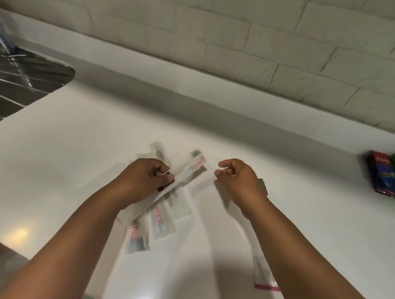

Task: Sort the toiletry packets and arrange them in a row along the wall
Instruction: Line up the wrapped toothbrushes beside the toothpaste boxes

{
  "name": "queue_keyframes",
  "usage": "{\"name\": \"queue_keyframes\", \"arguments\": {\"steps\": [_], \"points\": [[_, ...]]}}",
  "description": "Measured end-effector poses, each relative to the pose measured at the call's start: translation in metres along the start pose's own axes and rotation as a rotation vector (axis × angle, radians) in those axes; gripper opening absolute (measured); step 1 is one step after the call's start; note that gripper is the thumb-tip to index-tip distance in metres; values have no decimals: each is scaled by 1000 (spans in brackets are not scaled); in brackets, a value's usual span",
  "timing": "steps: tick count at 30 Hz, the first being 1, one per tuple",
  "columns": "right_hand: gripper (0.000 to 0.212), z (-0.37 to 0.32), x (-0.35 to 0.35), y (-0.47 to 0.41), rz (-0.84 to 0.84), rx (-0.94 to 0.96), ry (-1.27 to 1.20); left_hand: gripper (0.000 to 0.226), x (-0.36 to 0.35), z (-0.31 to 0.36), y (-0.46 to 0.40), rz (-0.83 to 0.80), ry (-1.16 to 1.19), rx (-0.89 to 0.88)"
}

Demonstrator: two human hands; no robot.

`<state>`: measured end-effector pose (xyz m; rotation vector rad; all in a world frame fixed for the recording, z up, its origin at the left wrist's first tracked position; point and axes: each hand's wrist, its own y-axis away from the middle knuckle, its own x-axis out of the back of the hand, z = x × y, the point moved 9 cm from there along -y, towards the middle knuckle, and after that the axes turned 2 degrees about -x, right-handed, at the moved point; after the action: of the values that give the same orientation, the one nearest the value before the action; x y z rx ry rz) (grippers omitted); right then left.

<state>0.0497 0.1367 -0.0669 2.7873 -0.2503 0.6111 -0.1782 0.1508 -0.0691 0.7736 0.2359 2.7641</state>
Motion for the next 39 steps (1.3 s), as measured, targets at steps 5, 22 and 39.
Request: {"name": "queue_keyframes", "arguments": {"steps": [5, 22, 39], "points": [[29, -8, -67, 6, -139, 46, 310, 23, 22, -29, 4, 158, 287, 100], [13, 14, -54, 16, -89, 5, 168, 15, 6, -28, -2, 222, 496, 116], [13, 120, 173, 74, 333, -96, -365, 8, -217, 93, -58, -123, 603, 142]]}}
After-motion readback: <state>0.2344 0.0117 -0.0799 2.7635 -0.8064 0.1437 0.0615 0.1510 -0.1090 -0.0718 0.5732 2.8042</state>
